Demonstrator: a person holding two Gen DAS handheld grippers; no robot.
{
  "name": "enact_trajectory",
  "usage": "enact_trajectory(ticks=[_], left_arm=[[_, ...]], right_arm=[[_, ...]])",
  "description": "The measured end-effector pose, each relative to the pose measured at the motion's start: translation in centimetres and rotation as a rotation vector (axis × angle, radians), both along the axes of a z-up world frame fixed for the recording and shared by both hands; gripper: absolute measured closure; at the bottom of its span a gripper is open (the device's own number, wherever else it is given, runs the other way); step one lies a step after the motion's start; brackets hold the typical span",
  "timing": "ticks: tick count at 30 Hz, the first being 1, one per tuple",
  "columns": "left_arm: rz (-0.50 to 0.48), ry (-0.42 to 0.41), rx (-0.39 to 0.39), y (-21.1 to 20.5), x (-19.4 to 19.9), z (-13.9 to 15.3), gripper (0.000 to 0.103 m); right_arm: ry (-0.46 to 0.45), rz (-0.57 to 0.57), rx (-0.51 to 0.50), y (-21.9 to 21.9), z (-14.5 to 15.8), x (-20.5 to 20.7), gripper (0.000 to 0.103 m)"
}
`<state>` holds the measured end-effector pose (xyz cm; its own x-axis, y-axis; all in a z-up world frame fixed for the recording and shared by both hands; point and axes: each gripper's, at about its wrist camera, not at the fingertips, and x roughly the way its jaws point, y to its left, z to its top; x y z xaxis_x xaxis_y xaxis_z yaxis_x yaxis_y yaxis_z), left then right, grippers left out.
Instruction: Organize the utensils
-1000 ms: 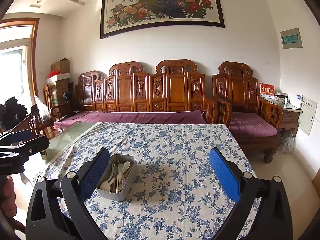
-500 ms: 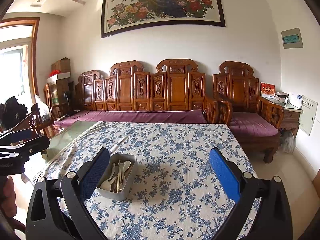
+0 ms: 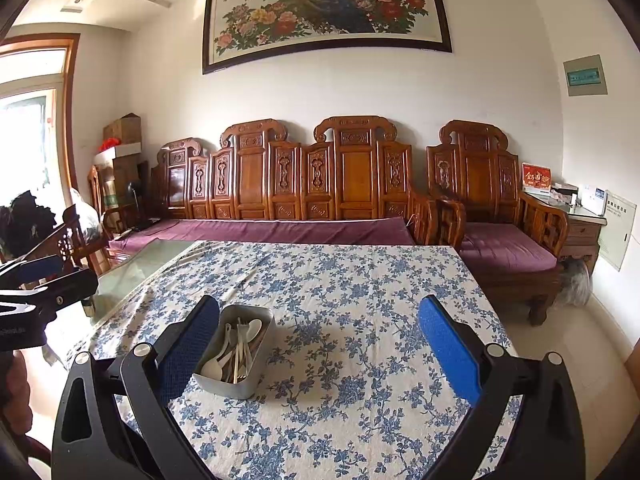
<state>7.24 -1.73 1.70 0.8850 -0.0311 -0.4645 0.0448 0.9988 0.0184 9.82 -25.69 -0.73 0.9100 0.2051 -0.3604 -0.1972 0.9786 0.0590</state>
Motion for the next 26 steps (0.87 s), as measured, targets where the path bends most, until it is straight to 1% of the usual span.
enact_trajectory(ticks=[19, 26], left_arm=[[-0.004, -0.001, -0.001, -0.03, -0.2, -0.07, 0.008], [-0.008, -0.003, -0.002, -0.21, -0.25, 0.4, 0.008]], right_arm=[[0.0, 0.001, 0.0, 0.04, -0.02, 0.09, 0.003], [0.0, 0.001, -0.001, 0.04, 0.02, 0.11, 0.003]])
